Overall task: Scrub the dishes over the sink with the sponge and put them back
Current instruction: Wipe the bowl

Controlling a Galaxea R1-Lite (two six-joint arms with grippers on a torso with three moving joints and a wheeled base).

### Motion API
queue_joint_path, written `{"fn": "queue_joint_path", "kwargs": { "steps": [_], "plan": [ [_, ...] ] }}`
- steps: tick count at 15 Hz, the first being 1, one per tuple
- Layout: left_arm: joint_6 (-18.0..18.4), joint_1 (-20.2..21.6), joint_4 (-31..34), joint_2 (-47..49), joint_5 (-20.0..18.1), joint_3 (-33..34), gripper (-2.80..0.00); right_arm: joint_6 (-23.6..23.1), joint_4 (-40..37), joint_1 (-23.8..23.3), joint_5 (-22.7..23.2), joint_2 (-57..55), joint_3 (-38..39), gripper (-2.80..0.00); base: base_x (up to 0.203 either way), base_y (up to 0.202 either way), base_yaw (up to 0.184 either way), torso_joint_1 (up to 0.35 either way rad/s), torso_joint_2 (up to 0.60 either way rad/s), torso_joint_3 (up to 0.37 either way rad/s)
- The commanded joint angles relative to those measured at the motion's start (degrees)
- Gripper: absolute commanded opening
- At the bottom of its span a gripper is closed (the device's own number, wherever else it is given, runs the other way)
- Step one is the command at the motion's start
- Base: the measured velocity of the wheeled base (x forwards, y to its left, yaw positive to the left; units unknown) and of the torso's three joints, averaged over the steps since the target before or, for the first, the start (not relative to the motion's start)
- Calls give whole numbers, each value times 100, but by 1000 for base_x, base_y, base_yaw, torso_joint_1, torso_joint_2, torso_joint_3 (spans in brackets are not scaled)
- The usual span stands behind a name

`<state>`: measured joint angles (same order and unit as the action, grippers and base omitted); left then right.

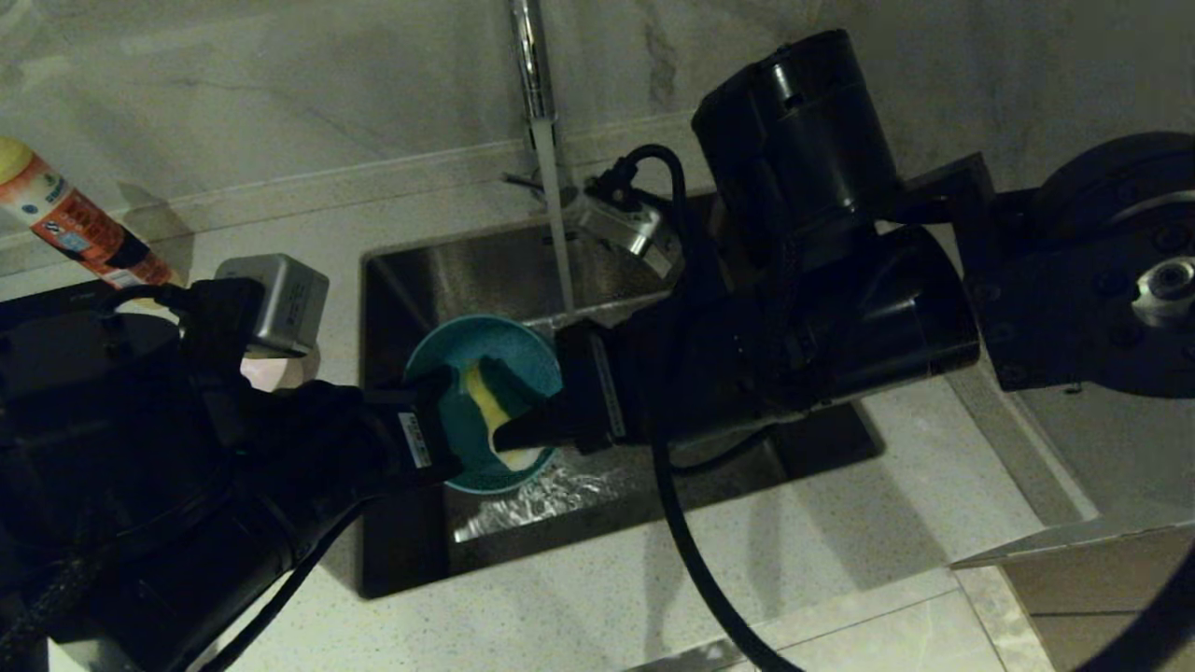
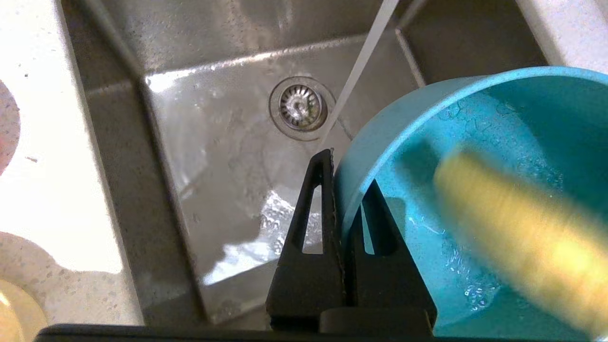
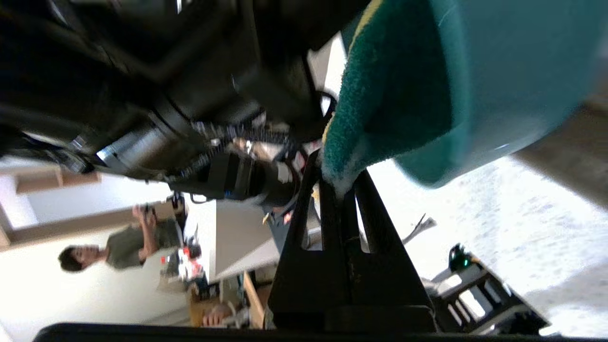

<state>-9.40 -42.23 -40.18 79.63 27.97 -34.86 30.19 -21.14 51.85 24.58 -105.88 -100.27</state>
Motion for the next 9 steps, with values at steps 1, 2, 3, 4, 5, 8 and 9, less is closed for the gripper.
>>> {"fn": "queue_joint_path", "kwargs": {
  "steps": [1,2,3,4,5,8,9],
  "plan": [
    [4,-5,-25,-35,16,32,-280,22,-13,-106,12,23,-172,-280,0,0,0,0,0,0],
    [-1,-5,-25,-35,16,47,-280,22,-13,-114,12,32,-228,-280,0,0,0,0,0,0],
    [-1,-5,-25,-44,16,67,-280,16,-13,-114,6,34,-230,-280,0,0,0,0,0,0],
    [-9,-5,-17,-44,14,94,-280,13,-13,-114,3,14,-230,-280,0,0,0,0,0,0],
    [5,-5,-17,-35,14,138,-280,4,-13,-114,3,-3,-221,-280,0,0,0,0,0,0],
    [5,-2,-16,-44,11,190,-280,4,-13,-114,3,32,-230,-280,0,0,0,0,0,0],
    [0,-5,-16,-35,7,190,-280,4,-13,-114,3,23,-230,-280,0,0,0,0,0,0]
  ]
}}
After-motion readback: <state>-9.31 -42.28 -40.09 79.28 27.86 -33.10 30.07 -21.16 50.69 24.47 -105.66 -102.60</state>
